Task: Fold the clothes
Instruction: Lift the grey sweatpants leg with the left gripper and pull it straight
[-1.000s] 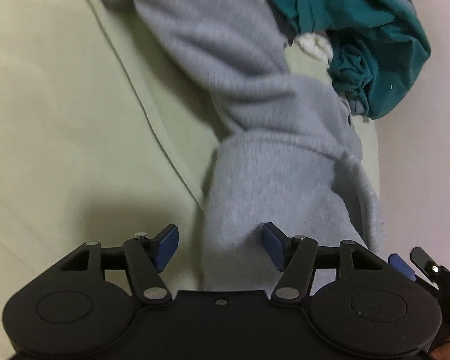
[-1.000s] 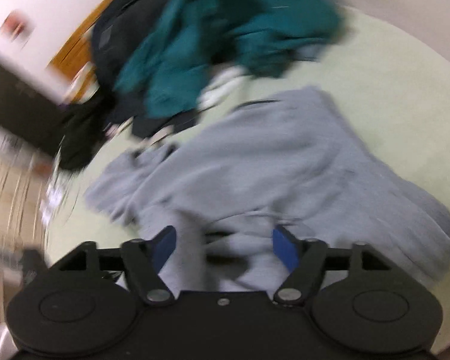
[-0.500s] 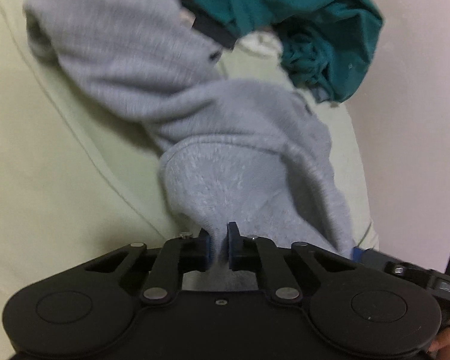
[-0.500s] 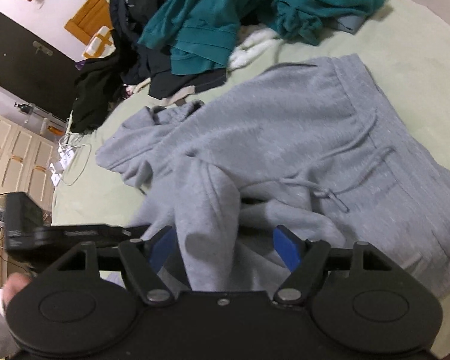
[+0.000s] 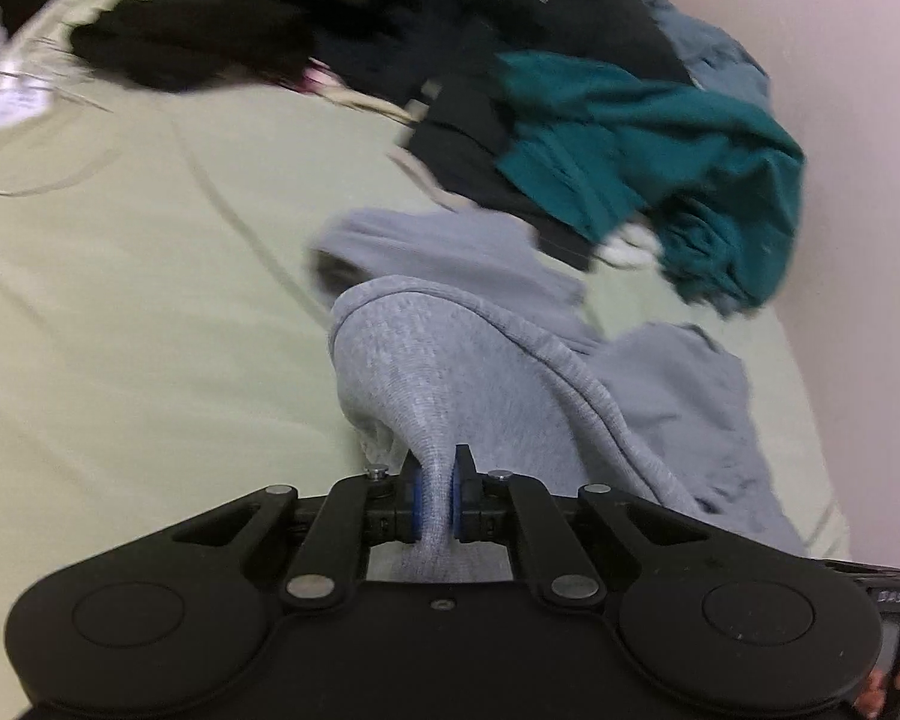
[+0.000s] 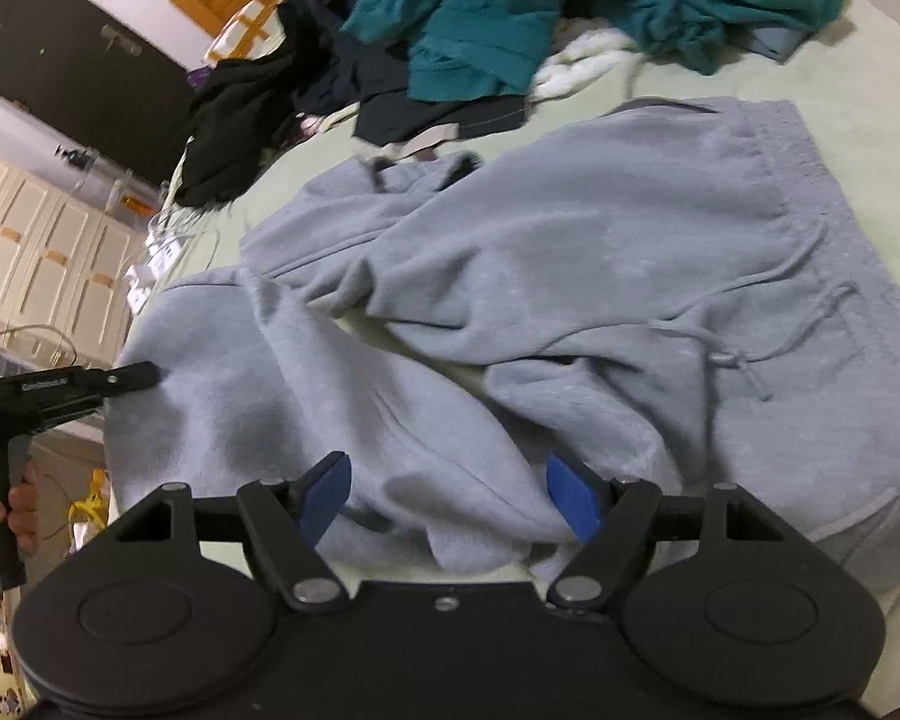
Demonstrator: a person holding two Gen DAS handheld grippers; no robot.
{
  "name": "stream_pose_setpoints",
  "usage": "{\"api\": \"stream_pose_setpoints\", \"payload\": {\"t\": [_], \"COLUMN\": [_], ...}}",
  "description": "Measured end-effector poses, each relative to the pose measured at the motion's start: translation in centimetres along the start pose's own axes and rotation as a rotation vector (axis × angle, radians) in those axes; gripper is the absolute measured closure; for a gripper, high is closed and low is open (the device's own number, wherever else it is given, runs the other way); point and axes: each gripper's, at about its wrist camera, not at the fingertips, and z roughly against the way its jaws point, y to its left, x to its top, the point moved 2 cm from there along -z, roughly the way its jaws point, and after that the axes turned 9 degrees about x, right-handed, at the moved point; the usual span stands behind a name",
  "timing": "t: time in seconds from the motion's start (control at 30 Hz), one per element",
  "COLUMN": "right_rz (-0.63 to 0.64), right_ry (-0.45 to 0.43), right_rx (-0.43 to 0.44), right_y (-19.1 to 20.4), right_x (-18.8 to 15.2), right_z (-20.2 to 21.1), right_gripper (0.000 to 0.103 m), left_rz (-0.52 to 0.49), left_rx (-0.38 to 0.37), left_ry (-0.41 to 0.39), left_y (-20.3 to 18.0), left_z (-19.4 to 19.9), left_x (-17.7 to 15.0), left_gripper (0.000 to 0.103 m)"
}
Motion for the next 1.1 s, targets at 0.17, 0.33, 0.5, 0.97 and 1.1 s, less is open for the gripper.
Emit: {"api": "stream_pose_setpoints", "payload": {"t": [0.17, 0.33, 0.5, 0.97, 1.1], "right_rz": [0.038, 0.054, -0.021, -0.520, -0.607], "right_ry": [0.026, 0.060, 0.068, -0.161, -0.144], "right_rx": [-0.026, -0.103, -0.145, 0.007, -0.033], "right_y": [2.0, 3.1, 2.4, -1.8, -2.6], "right_x": [-1.1, -3.0, -4.8, -6.0, -6.0], "right_z": [-1.1, -2.0, -2.5, -2.5, -4.6], "right_gripper": [0.029, 0.029, 0.029, 0.027, 0.027], "left_rz": [0.058, 0.058, 0.042, -0.013, -0.021], "left_rx": [0.054, 0.076, 0.083, 0.104, 0.102], "left_ry": [-0.001, 0.004, 0.003, 0.050, 0.042], "left_y": [5.4, 8.7, 10.9, 13.0, 12.8], "left_z": [2.5, 4.7, 6.3, 4.3, 4.4], "left_x": [-1.0, -2.5, -3.9, -7.1, -7.1], "left_gripper": [0.097, 0.097, 0.096, 0.095, 0.095]}}
